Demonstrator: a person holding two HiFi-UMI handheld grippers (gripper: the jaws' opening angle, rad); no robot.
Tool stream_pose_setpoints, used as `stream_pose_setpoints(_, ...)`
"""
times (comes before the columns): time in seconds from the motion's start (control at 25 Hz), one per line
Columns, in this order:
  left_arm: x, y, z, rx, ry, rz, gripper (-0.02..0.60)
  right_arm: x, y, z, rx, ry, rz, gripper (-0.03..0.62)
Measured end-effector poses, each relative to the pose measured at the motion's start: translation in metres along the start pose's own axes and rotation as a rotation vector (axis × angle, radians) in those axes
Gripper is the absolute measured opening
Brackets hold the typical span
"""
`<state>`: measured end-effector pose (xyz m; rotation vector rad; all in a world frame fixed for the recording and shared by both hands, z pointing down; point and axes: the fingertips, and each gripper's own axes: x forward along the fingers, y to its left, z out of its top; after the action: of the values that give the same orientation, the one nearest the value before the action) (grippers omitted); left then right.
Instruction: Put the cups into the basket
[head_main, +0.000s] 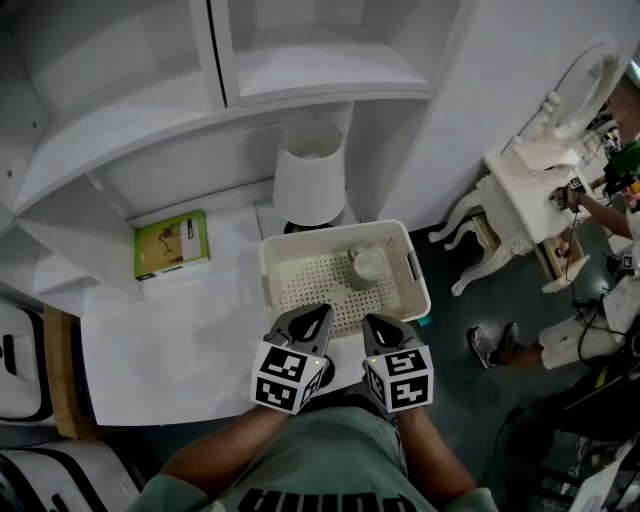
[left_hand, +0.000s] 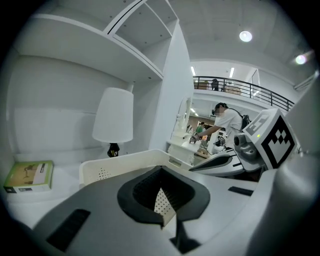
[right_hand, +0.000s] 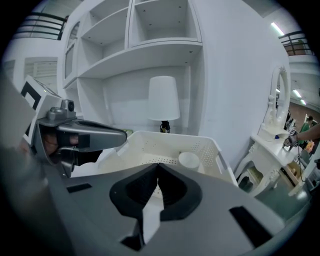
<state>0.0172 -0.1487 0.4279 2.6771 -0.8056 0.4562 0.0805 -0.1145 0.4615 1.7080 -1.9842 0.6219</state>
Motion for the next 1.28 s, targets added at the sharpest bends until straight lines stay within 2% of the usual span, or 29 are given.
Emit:
stream_pose_setpoints(0.24,-0.010,-0.021,0.001,0.023,-0.018,0.020,0.006,-0.018,0.002,-0.003,-0.009,-0.032,0.034,0.017)
stream_pose_setpoints(0.76,-0.029,-0.059,-0.012,-0.012,-0.023,0.126,0.006,-0.062,0.000,-0.004,-0.051,-0.105,0.151,0.017)
stream_pose_setpoints(1.28,-0.055,-0.097,-0.042,-0.052,-0.029,0.219,0.006,-0.095,0.008,-0.050,-0.100,-0.079,0.239,0.017)
